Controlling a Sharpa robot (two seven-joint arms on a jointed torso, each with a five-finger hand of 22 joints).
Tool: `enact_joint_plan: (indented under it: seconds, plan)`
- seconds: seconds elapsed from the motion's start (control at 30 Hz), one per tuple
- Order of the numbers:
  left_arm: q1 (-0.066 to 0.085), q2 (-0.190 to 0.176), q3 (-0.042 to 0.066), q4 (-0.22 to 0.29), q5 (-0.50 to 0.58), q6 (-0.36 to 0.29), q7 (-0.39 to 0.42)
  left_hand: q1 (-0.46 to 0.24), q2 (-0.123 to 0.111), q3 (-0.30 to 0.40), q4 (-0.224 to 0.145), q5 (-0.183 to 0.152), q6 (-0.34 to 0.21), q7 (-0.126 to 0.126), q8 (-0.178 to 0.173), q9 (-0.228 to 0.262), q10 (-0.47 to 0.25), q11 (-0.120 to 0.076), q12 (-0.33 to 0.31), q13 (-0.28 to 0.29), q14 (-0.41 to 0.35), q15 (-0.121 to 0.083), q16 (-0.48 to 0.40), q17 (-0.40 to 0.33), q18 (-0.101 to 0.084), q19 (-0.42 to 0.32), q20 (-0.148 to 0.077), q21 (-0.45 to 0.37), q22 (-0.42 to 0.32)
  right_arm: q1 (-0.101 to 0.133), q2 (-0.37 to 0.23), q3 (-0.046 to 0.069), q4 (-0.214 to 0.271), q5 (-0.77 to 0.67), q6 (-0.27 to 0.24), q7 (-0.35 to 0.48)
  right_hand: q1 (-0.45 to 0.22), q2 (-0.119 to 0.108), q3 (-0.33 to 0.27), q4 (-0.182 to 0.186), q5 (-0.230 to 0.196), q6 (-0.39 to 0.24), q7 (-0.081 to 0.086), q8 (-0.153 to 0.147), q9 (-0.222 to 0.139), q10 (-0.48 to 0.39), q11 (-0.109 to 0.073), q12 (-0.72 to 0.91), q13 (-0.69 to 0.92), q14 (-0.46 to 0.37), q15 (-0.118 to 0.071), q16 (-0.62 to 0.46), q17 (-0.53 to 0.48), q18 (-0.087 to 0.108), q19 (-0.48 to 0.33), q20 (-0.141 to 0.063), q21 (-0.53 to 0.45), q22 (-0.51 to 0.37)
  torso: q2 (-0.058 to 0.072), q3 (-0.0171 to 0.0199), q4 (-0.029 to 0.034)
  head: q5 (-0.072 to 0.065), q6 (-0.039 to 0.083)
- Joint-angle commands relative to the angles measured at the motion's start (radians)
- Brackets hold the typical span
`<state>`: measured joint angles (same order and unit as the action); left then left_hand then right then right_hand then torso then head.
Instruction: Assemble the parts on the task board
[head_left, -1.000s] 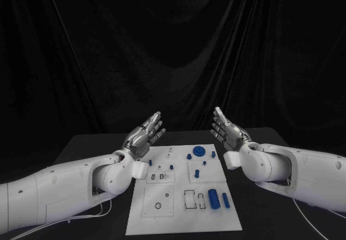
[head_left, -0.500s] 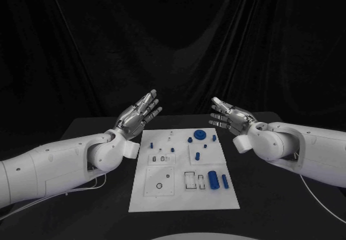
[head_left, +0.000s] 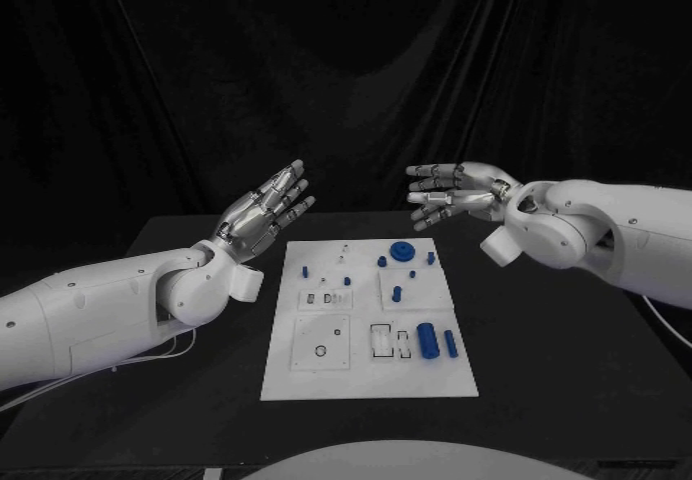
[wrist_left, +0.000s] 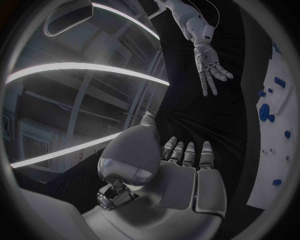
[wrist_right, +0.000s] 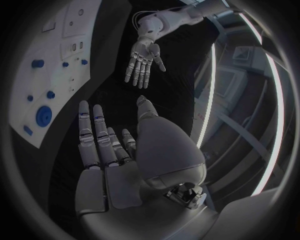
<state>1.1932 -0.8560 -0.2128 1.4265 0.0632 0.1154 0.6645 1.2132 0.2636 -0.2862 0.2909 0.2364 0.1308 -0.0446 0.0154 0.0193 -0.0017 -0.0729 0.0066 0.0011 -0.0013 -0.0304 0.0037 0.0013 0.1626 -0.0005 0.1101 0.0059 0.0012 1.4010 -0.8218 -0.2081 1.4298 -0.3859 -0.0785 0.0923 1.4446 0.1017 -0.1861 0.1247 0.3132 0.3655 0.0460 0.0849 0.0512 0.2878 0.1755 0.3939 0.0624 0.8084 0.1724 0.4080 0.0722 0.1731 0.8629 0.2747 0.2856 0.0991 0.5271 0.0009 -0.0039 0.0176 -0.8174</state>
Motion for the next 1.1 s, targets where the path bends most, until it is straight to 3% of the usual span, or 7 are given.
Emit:
enact_joint_plan:
  seconds: [0.03, 0.17, 0.33, 0.67, 0.73, 0.83, 1.1]
  plan:
    - [0.001, -0.009, 0.001, 0.012, -0.018, 0.028, -0.005, 0.018, -0.001, 0.006, -0.001, 0.016, 0.001, 0.01, 0.004, 0.001, 0.002, 0.008, -0.007, -0.001, 0.001, -0.025, -0.004, -0.001, 0.013, 0.001, 0.014, -0.006, -0.001, 0.033, 0.016, 0.001, -0.009, -0.385, 0.08, -0.128, 0.069, 0.0, 0.031, -0.056, -0.023, 0.139, 0.033, 0.036, 0.014, 0.147, 0.005, 0.093, 0.006, 0.123, -0.044, 0.023, 0.006, 0.009, 0.12, -0.044, 0.021, 0.004, 0.001, -0.0001, -0.0005, 0.001, -0.014]
    - [0.001, -0.024, 0.001, 0.025, -0.018, 0.031, -0.014, 0.03, 0.0, 0.008, 0.0, 0.04, 0.003, 0.012, 0.005, 0.001, 0.002, 0.009, -0.007, -0.001, 0.001, -0.019, -0.004, -0.001, 0.013, 0.001, 0.022, -0.006, -0.001, 0.063, 0.041, 0.001, -0.019, -0.737, 0.079, -0.148, 0.081, -0.018, 0.062, -0.079, -0.115, 0.368, 0.041, 0.083, 0.032, 0.275, -0.023, 0.077, 0.0, 0.252, -0.083, -0.018, 0.001, 0.009, 0.231, -0.083, 0.009, -0.01, 0.001, -0.0006, -0.0005, -0.001, -0.034]
    - [0.001, -0.047, 0.001, 0.054, -0.018, 0.024, -0.011, 0.049, 0.002, 0.012, 0.0, 0.085, 0.007, 0.016, 0.005, 0.002, 0.002, 0.012, -0.007, -0.001, 0.001, -0.004, -0.004, -0.001, 0.015, 0.001, 0.062, -0.006, -0.001, 0.077, 0.068, 0.001, -0.029, -1.06, 0.03, -0.134, 0.084, -0.057, 0.129, -0.078, -0.129, 0.442, 0.007, 0.07, 0.028, 0.429, -0.049, 0.019, 0.0, 0.361, -0.115, -0.086, 0.011, 0.008, 0.319, -0.119, -0.001, -0.017, 0.007, -0.0037, -0.0003, -0.006, -0.045]
    - [0.004, -0.075, 0.001, 0.106, -0.018, 0.013, -0.002, 0.068, 0.007, 0.018, 0.0, 0.129, 0.022, 0.025, 0.008, 0.004, 0.002, 0.021, -0.007, -0.001, 0.001, -0.004, -0.004, -0.001, 0.014, 0.001, 0.06, -0.006, -0.001, 0.081, 0.087, 0.001, -0.049, -1.237, -0.076, -0.097, 0.075, -0.094, 0.198, -0.078, -0.106, 0.508, 0.032, 0.04, 0.027, 0.562, -0.072, -0.088, 0.0, 0.523, -0.157, -0.105, 0.071, 0.009, 0.428, -0.16, 0.04, 0.012, 0.011, -0.0037, 0.0004, 0.017, -0.055]
    - [0.004, -0.08, 0.001, 0.114, -0.018, 0.011, -0.001, 0.073, 0.008, 0.021, 0.0, 0.138, 0.024, 0.027, 0.008, 0.004, 0.002, 0.023, -0.007, -0.001, 0.001, -0.001, -0.004, -0.001, 0.014, 0.001, 0.059, -0.006, -0.001, 0.079, 0.092, 0.001, -0.057, -1.271, -0.098, -0.086, 0.069, -0.099, 0.207, -0.077, -0.107, 0.503, 0.071, 0.028, 0.023, 0.572, -0.083, -0.106, 0.001, 0.568, -0.172, -0.081, 0.095, 0.01, 0.461, -0.172, 0.066, 0.027, 0.034, -0.006, 0.011, 0.011, -0.055]
    - [0.005, -0.086, 0.001, 0.12, -0.018, 0.011, 0.002, 0.08, 0.009, 0.024, -0.001, 0.152, 0.028, 0.029, 0.009, 0.004, 0.002, 0.025, -0.007, -0.001, 0.001, 0.003, -0.004, -0.001, 0.015, 0.001, 0.058, -0.006, -0.001, 0.075, 0.1, 0.001, -0.07, -1.309, -0.126, -0.07, 0.056, -0.109, 0.223, -0.07, -0.114, 0.51, 0.065, 0.017, 0.022, 0.589, -0.093, -0.134, 0.001, 0.618, -0.188, -0.02, 0.15, 0.008, 0.505, -0.19, 0.112, 0.059, 0.063, -0.0072, 0.0299, 0.001, -0.054]
    - [0.005, -0.091, 0.001, 0.121, -0.031, 0.011, 0.051, 0.102, 0.015, 0.036, 0.0, 0.18, 0.065, 0.035, 0.017, 0.009, 0.002, 0.029, -0.007, -0.001, 0.001, 0.018, -0.004, -0.001, 0.016, 0.001, 0.061, -0.006, -0.001, 0.058, 0.111, 0.001, -0.092, -1.336, -0.147, -0.047, 0.014, -0.126, 0.24, -0.039, -0.168, 0.514, 0.073, -0.002, 0.022, 0.608, -0.095, -0.171, 0.003, 0.609, -0.195, 0.086, 0.248, 0.005, 0.504, -0.197, 0.178, 0.12, 0.097, -0.0138, 0.048, -0.004, -0.035]
